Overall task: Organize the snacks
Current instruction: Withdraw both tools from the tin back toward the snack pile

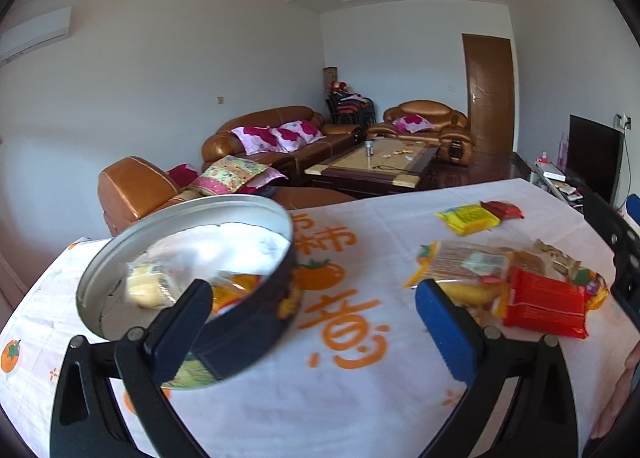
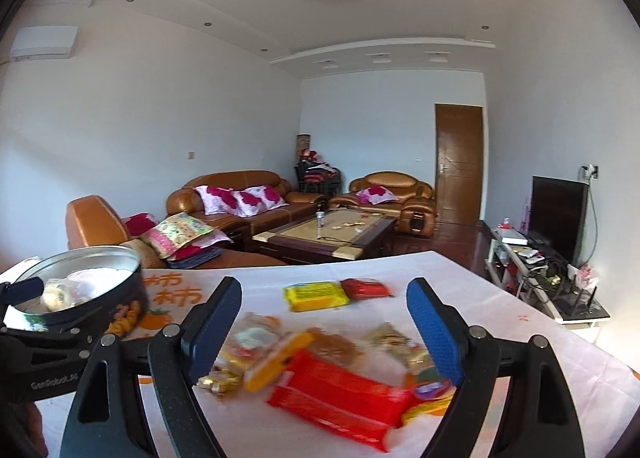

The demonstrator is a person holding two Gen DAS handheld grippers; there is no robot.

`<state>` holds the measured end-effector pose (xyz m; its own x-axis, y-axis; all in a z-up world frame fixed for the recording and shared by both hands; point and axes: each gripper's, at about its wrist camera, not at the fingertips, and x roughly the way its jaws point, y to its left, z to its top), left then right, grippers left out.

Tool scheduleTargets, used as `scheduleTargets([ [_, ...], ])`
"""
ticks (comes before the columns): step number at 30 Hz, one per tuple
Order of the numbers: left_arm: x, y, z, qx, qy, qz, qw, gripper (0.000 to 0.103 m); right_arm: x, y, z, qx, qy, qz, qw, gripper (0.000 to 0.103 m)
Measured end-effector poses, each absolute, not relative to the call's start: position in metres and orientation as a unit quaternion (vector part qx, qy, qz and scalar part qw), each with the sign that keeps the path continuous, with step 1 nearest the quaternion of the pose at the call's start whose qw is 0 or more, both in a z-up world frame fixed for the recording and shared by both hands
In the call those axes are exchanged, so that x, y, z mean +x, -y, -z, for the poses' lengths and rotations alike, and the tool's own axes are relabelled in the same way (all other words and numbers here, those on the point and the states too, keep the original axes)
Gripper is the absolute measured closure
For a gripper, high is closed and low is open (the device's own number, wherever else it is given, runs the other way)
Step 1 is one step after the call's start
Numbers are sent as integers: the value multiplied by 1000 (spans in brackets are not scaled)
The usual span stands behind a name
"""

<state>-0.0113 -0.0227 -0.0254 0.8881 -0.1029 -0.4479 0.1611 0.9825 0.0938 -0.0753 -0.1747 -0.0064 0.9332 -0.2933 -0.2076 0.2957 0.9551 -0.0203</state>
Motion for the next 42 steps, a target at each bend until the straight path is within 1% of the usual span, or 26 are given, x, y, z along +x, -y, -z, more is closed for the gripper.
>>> scheduleTargets([
  [5,-15,45,25,70,-229,72,968,0,-85,198,5,-4,-95,174,980,17],
  [10,-10,64,30,71,-252,93,961,0,-89,226,4,-21,-91,205,974,17],
  [16,-2,89,33,72,-266,104,956,0,-91,270,4,48,-93,227,968,17],
  [18,0,98,33,79,-264,102,956,0,-90,275,5,61,-98,218,969,17],
  [25,7,123,32,70,-273,105,953,0,-83,264,7,42,-111,199,973,17],
  [30,7,135,31,74,-270,108,954,0,-84,271,10,50,-120,197,972,17],
  [37,8,139,33,83,-273,109,952,0,-79,280,13,68,-135,208,966,17],
  [42,11,137,34,79,-278,110,951,0,-80,294,15,103,-144,224,958,17],
])
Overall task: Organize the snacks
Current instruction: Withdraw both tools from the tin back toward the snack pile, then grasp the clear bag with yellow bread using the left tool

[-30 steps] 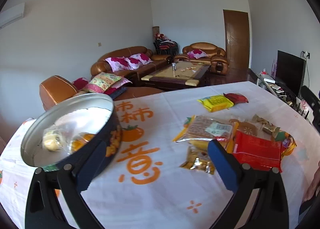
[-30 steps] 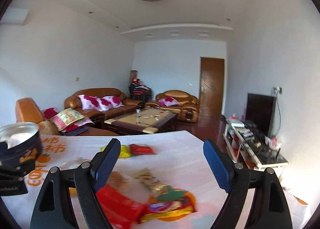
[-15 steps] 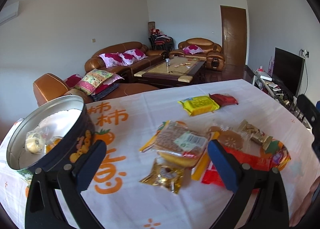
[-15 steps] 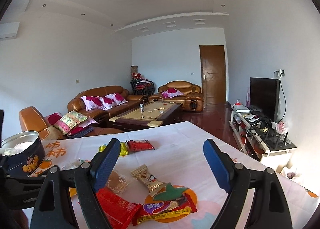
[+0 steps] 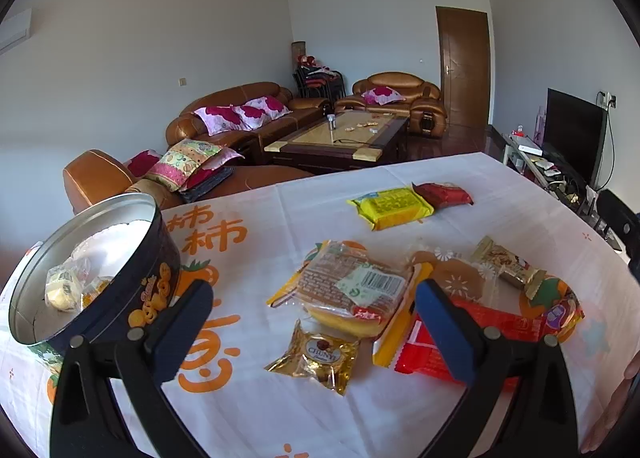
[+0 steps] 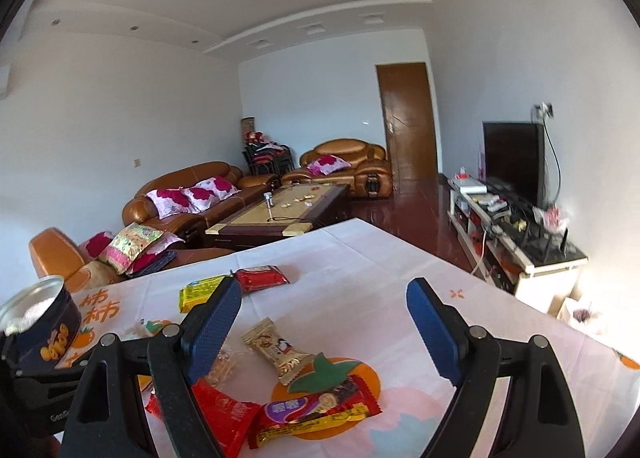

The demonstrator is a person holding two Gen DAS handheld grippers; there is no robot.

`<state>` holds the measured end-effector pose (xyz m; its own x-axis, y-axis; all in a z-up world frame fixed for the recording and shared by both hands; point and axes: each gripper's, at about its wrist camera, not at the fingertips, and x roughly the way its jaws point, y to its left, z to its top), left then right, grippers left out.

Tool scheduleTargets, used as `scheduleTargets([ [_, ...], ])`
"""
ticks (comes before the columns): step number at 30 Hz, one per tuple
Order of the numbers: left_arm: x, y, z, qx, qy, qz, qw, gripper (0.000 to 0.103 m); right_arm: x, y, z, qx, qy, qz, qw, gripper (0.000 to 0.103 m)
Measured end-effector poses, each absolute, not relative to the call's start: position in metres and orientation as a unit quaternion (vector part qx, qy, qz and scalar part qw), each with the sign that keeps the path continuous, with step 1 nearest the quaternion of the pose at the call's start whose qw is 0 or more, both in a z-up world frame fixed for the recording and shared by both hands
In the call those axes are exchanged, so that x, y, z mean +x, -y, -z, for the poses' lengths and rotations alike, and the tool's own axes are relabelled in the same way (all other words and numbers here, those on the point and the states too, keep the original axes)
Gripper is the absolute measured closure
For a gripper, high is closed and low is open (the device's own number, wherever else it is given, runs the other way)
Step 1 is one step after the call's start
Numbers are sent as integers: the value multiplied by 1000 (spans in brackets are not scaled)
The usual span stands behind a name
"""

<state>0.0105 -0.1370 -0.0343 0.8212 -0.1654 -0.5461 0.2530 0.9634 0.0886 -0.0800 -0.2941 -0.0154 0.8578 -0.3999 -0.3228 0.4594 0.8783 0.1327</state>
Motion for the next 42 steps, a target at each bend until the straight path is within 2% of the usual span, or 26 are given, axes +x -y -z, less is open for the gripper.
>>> scheduleTargets([
  [12,16,134,40,87,-288,113,947,0,-84,333,18,133,-158,272,940,17],
  [21,34,137,41,69,-314,143,936,0,-83,341,22,154,-174,243,942,17],
  [30,76,161,70,71,-404,161,898,0,-79,335,22,144,-178,220,948,17],
  [42,72,160,65,70,-397,159,901,0,-75,330,22,133,-182,214,951,17],
])
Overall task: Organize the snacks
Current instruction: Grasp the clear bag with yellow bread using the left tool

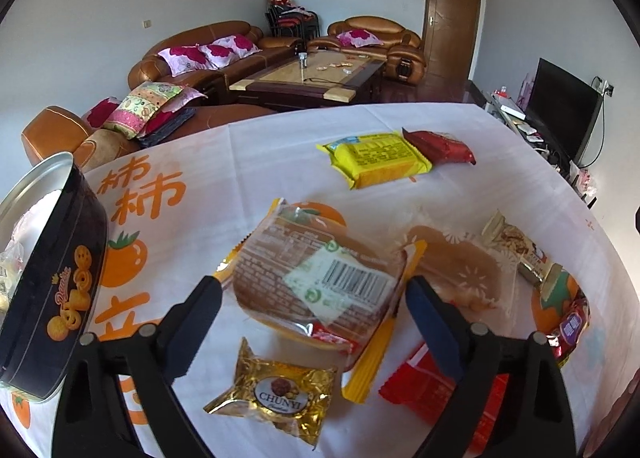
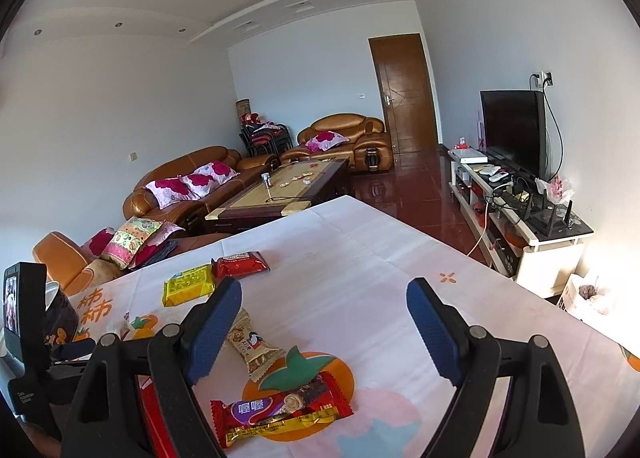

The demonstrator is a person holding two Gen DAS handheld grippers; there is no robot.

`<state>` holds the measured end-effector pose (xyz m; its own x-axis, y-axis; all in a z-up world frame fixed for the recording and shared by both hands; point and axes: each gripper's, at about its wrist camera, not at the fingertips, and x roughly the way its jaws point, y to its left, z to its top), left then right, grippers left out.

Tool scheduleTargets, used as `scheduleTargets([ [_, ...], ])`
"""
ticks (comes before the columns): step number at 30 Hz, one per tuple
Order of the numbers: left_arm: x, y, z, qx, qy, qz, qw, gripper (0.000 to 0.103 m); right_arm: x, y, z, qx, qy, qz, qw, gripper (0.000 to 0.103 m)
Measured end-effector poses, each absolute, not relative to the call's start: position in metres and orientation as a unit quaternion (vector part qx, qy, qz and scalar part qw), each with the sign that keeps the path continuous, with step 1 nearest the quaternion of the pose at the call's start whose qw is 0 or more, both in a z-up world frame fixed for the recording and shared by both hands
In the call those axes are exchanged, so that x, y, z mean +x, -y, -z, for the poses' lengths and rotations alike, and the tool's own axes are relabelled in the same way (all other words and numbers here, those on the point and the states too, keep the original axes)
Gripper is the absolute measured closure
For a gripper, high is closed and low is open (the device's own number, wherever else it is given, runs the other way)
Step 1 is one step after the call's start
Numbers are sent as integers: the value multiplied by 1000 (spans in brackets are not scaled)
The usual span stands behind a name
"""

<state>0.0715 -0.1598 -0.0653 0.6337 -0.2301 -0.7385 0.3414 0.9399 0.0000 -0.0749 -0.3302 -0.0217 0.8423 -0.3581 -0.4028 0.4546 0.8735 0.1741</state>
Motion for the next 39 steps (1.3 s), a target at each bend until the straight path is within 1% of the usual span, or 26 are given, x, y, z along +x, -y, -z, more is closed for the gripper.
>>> scheduleTargets([
  [15,70,162,64,80,-388,155,905,0,-75,326,23,125,-187,210,952,17],
  [28,53,155,45,91,-316,131,935,0,-72,315,20,96,-186,207,956,17],
  [39,49,146,35,77,-291,125,945,0,-67,292,18,46,-187,161,968,17],
])
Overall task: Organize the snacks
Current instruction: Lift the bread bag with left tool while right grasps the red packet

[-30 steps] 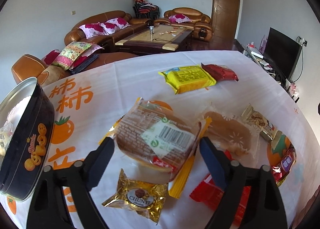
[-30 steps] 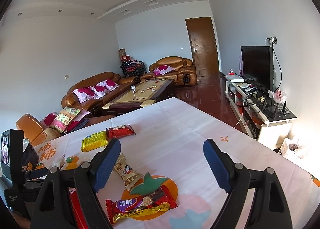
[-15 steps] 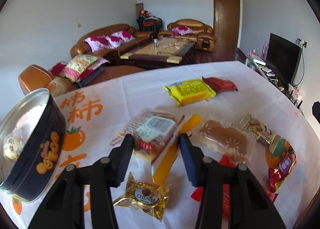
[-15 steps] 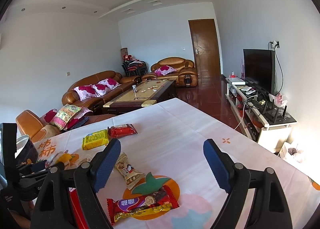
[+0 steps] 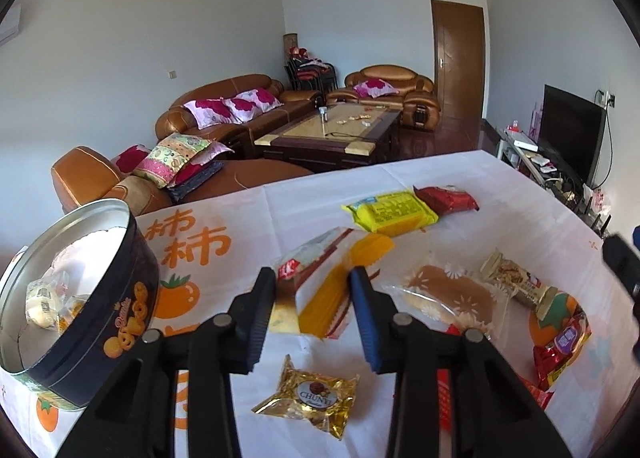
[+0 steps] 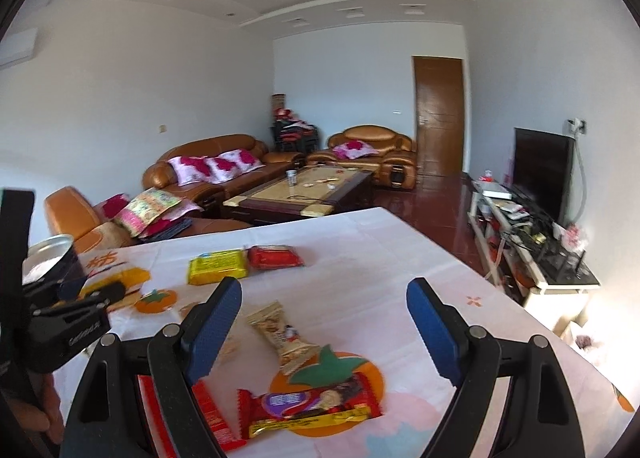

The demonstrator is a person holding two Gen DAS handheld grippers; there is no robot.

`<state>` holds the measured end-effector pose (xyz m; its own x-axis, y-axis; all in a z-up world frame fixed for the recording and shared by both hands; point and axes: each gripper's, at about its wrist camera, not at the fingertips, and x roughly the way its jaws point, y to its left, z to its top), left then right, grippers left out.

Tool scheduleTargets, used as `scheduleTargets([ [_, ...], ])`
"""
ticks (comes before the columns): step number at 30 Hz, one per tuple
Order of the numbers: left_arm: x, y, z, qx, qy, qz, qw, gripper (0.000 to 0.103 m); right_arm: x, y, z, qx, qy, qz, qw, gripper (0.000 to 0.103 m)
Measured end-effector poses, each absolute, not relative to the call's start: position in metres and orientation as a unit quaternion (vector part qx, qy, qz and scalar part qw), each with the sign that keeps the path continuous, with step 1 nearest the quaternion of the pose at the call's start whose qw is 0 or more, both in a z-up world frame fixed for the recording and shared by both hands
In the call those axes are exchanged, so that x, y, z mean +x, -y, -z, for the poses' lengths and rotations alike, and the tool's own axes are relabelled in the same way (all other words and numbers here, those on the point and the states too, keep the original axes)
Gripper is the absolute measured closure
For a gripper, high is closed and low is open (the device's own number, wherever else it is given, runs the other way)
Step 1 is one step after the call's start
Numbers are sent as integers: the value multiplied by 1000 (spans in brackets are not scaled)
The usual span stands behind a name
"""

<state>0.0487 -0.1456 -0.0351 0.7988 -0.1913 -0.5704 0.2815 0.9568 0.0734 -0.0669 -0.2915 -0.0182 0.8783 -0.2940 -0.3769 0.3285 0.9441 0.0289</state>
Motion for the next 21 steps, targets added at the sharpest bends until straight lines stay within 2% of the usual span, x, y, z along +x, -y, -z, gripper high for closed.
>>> scheduleTargets([
  [3,46,143,33,78,-285,122,948,0,-61,279,21,39,-204,113,972,18],
  [5,46,141,32,79,-282,122,948,0,-55,268,24,28,-226,80,971,23],
  [13,38,136,24,84,-254,110,957,0,-26,233,50,6,-349,-14,937,23],
  [21,33,126,19,78,-244,111,960,0,-5,218,82,-11,-446,-33,894,23],
])
